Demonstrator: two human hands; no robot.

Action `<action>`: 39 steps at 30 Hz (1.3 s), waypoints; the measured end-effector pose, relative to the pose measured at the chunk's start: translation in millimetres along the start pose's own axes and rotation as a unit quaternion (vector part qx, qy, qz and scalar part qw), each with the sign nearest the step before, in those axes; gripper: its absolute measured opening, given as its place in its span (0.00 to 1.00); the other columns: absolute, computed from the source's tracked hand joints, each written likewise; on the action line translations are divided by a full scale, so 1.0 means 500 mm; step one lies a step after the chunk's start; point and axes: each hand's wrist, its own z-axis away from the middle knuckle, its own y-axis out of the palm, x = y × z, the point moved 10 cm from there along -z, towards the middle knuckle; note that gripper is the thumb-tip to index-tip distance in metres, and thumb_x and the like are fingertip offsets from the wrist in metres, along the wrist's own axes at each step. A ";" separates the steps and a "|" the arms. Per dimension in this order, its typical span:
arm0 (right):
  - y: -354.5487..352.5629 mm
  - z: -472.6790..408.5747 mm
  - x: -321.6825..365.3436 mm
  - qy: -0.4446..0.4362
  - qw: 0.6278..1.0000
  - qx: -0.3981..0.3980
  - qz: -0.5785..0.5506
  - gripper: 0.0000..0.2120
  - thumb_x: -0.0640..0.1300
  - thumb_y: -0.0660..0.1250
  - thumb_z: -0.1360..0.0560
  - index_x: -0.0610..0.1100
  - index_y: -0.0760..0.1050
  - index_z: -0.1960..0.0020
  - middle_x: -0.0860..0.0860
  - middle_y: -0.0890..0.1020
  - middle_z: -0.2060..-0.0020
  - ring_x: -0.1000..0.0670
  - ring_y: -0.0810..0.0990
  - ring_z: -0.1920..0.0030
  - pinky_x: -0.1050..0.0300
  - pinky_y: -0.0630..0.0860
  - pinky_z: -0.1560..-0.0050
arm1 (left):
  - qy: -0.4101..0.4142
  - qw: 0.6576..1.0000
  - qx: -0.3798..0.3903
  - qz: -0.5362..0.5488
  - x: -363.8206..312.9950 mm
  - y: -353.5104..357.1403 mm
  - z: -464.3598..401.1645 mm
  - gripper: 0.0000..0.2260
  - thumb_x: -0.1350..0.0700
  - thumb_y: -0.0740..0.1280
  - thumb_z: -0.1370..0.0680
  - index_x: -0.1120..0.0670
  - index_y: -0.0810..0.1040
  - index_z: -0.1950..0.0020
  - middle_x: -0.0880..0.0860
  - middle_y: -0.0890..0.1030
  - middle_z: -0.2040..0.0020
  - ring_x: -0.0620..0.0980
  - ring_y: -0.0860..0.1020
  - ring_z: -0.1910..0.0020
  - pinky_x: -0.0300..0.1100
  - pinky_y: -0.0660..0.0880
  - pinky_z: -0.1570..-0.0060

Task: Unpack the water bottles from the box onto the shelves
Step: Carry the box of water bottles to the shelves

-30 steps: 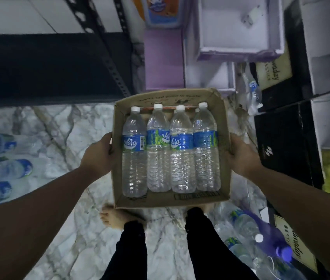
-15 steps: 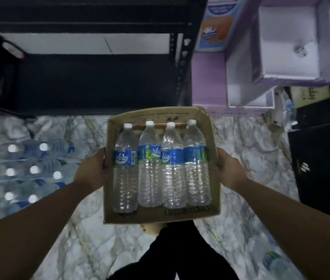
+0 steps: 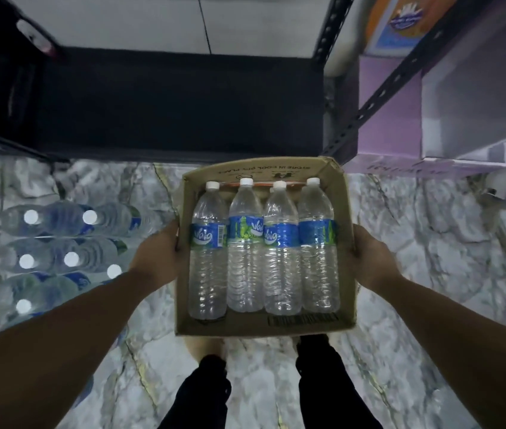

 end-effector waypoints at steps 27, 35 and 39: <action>0.162 -0.051 0.049 0.004 0.998 -0.003 -0.062 0.24 0.46 0.69 0.21 0.54 0.69 0.26 0.51 0.83 0.57 0.46 0.82 0.58 0.55 0.71 0.63 | 0.024 1.000 -0.001 -0.015 0.065 0.098 -0.080 0.15 0.53 0.65 0.18 0.52 0.72 0.31 0.58 0.85 0.51 0.63 0.84 0.51 0.53 0.79 0.52; 0.264 -0.111 0.128 -0.019 0.997 0.072 -0.022 0.23 0.54 0.70 0.19 0.46 0.74 0.28 0.49 0.83 0.52 0.50 0.80 0.57 0.57 0.74 0.58 | 0.030 0.992 0.006 0.122 -0.024 0.174 -0.131 0.12 0.56 0.73 0.22 0.54 0.83 0.38 0.51 0.84 0.50 0.52 0.82 0.52 0.48 0.80 0.47; 0.295 -0.181 0.148 -0.039 0.998 0.055 -0.008 0.26 0.55 0.70 0.20 0.45 0.74 0.26 0.44 0.83 0.40 0.45 0.82 0.49 0.52 0.79 0.48 | 0.029 0.990 0.027 0.135 -0.039 0.230 -0.194 0.19 0.54 0.72 0.19 0.57 0.77 0.29 0.56 0.84 0.38 0.54 0.82 0.42 0.41 0.74 0.46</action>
